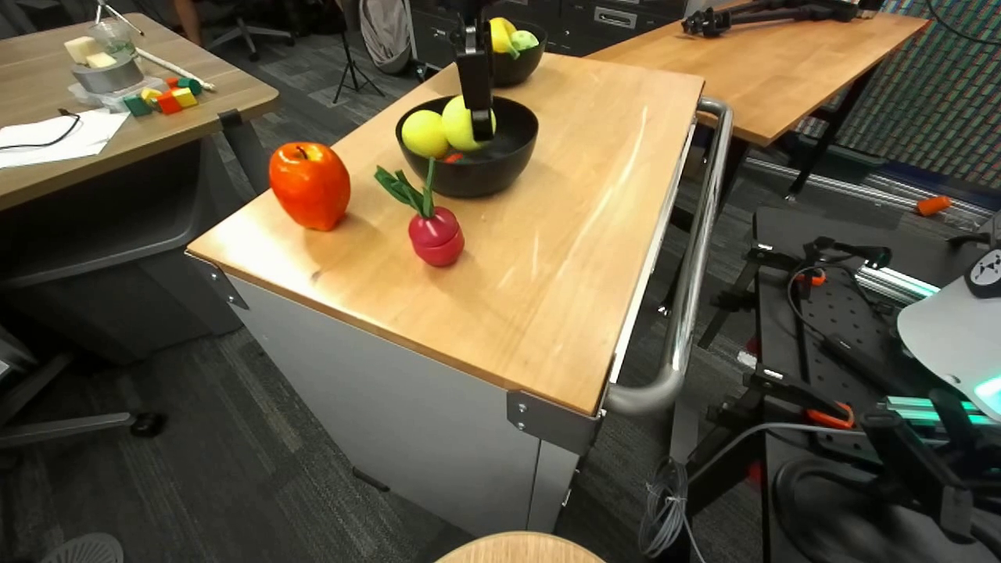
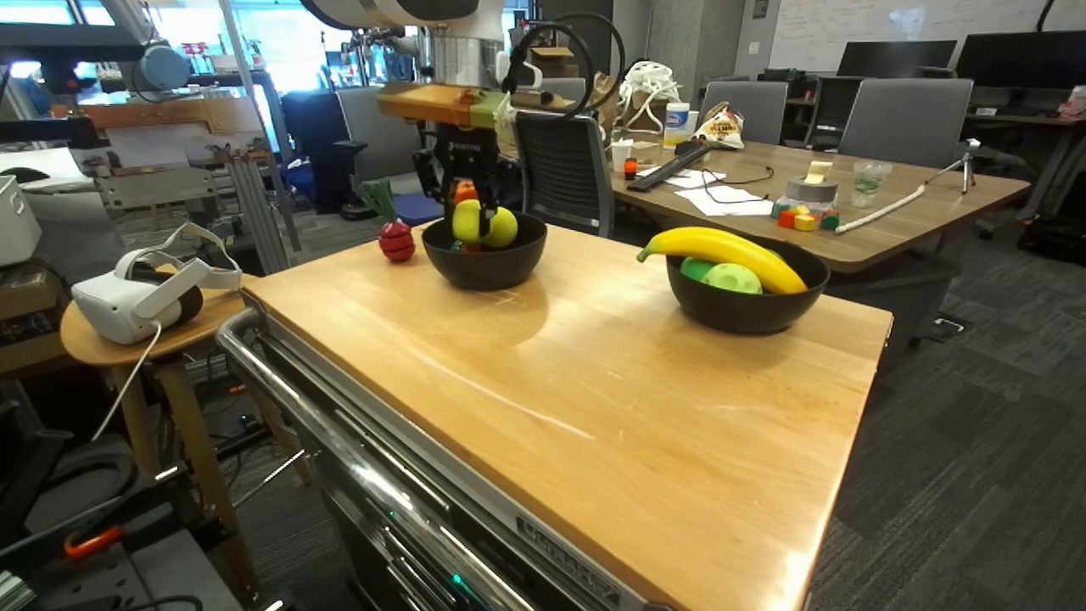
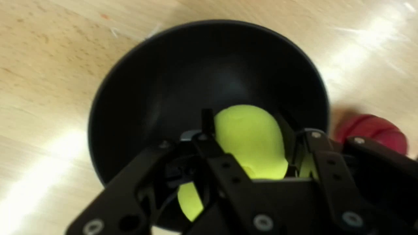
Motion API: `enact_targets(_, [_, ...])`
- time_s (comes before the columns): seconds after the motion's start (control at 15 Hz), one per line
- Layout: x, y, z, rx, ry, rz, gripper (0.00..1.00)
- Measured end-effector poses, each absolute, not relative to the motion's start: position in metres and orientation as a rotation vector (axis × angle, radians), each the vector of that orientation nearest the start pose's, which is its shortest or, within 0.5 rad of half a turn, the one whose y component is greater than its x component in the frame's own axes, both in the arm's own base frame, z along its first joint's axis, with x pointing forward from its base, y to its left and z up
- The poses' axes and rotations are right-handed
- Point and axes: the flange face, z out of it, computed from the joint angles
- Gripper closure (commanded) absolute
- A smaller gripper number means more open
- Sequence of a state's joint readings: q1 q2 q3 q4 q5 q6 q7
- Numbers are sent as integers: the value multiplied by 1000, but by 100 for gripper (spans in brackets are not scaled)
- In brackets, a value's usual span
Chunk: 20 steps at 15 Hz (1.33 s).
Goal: Remove the fruits from the bowls
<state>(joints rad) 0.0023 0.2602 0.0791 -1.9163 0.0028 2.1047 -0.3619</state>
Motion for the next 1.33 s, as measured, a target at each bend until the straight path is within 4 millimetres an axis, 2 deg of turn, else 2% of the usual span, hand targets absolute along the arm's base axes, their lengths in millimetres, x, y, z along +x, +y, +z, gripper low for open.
enact_targets(0.13, [597,67,390,-2937,-757,18,77])
enact_targets(0.33, [577,108,442,-2804,-935,-48,77])
enact_targets(0.47, [560,131,462,-2723,-1036,-36,77])
enact_targets(0.6, [546,146,468,-2646,-1113,15,77])
enact_targets(0.8, [525,158,452,-2561,-1202,161,77])
enact_targets(1.07, [499,165,410,-2514,-1265,327,77])
enact_targets(1.33, [481,167,371,-2492,-1326,374,77])
